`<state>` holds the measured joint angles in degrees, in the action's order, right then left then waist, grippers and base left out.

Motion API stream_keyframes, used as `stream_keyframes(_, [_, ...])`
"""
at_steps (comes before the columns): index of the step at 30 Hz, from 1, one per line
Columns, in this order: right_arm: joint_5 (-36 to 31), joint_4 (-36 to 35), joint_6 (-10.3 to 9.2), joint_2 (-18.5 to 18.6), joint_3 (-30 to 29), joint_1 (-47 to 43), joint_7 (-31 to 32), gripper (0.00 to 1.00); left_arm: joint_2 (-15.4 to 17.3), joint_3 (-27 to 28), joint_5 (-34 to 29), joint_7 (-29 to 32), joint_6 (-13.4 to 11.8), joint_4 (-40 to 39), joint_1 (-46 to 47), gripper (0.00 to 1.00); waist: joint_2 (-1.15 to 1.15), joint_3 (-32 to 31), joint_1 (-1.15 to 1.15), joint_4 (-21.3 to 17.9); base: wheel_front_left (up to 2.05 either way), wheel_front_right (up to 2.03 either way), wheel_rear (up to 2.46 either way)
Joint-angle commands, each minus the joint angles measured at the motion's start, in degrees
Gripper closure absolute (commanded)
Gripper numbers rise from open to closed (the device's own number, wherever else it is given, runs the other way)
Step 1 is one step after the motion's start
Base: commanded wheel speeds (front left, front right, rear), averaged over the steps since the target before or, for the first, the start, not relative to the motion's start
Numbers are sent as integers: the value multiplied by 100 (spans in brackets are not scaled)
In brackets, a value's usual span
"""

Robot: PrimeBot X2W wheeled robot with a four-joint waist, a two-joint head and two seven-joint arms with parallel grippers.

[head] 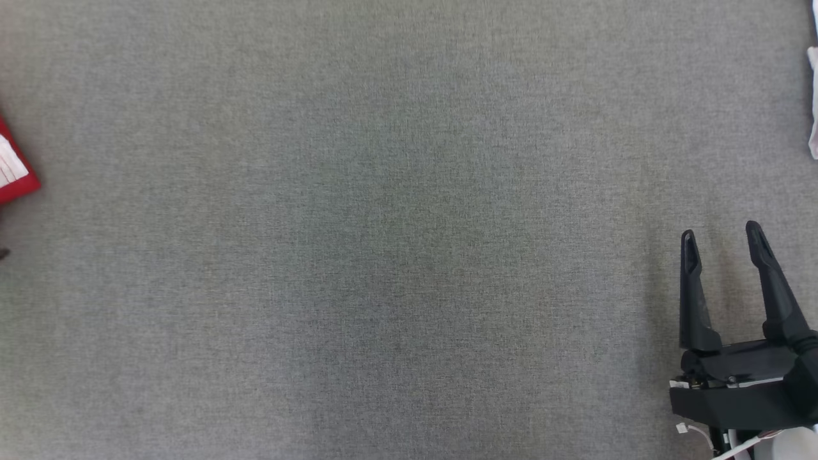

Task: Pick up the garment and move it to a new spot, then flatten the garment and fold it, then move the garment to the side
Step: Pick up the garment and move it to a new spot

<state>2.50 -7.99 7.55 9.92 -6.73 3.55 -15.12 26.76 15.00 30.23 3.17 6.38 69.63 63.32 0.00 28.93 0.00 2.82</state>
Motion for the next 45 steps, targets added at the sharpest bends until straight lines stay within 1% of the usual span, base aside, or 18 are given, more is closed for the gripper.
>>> stream_keyframes(1, [38, 54, -15, -52, 28, 2, 0, 0, 42, -53, -69, -226, 45, -122, 141, 100, 0, -138, 0, 38, 0, 0, 0])
stream_keyframes(8, [107, 248, -15, -164, 147, 66, -1, 0, 9, -320, -70, -741, 115, -506, 464, 100, 0, -521, 0, 42, 0, 0, 0])
stream_keyframes(12, [160, 400, -15, -250, 219, 80, 0, 0, -136, -735, 58, -843, 105, -1057, 647, 100, 0, -780, 0, 4, 0, 0, 0])
stream_keyframes(18, [214, 574, -15, -393, 336, 79, 0, 0, -353, -1417, 507, -755, 108, -2080, 710, 100, 0, -1107, 0, -166, 0, 0, 0])
stream_keyframes(24, [291, 726, -15, -530, 409, 118, -1, 0, -528, -2115, 864, -615, 108, -3092, 495, 100, 0, -1361, 0, -516, 0, 0, 0])
stream_keyframes(29, [371, 841, -15, -641, 475, 145, -1, 0, -799, -2458, 1031, -508, 108, -3718, 218, 100, 0, -1502, 0, -916, 0, 0, 0])
stream_keyframes(35, [469, 957, -15, -699, 501, 20, 0, 0, -1239, -2906, 1052, -319, 98, -4492, -185, 100, 0, -1634, 0, -1333, 0, 0, 0])
stream_keyframes(39, [537, 988, -15, -712, 456, -5, 0, 0, -1594, -3171, 1096, -185, -33, -5118, -524, 100, 0, -1680, 0, -1470, 0, 0, 0])
stream_keyframes(42, [618, 1008, -15, -713, 436, -8, 0, 0, -1831, -3354, 1146, -86, -127, -5576, -794, 100, 0, -1707, 0, -1496, 0, 0, 0])
stream_keyframes(45, [652, 1040, -15, -713, 433, -27, 0, 0, -1940, -3568, 1110, 45, -226, -5969, -1073, 100, 0, -1727, 0, -1481, 0, 0, 0])
